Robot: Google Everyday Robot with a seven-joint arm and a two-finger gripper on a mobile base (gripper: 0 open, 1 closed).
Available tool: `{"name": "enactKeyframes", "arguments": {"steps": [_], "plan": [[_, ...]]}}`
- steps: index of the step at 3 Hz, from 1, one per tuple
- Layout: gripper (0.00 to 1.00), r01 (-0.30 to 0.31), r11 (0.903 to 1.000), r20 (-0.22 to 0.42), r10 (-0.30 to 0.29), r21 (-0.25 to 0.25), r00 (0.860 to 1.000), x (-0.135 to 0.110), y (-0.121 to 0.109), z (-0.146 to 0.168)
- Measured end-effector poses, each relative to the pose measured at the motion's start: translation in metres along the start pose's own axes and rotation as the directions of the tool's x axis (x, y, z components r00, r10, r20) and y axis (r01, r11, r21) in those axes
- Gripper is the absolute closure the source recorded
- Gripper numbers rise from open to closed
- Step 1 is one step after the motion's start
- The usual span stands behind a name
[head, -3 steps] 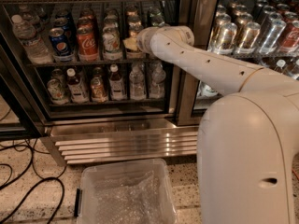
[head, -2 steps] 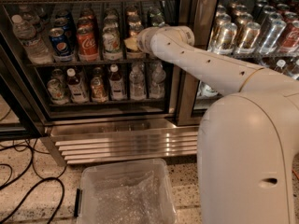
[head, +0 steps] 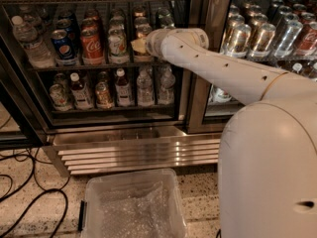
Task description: Pick orange can from middle shelf of fridge
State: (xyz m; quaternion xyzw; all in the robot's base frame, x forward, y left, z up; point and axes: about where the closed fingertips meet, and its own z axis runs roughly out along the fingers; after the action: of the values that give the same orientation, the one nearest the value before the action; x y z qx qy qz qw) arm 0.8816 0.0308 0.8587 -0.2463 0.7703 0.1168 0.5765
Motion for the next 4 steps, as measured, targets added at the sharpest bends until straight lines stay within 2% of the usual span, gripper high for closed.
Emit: {"name": "enactKeyframes", "arguments": {"steps": [4], "plan": [[1.0,-0.055,0.9984,0.005,0.055,-0.015,0.998,-0.006,0.011,-0.021]]}}
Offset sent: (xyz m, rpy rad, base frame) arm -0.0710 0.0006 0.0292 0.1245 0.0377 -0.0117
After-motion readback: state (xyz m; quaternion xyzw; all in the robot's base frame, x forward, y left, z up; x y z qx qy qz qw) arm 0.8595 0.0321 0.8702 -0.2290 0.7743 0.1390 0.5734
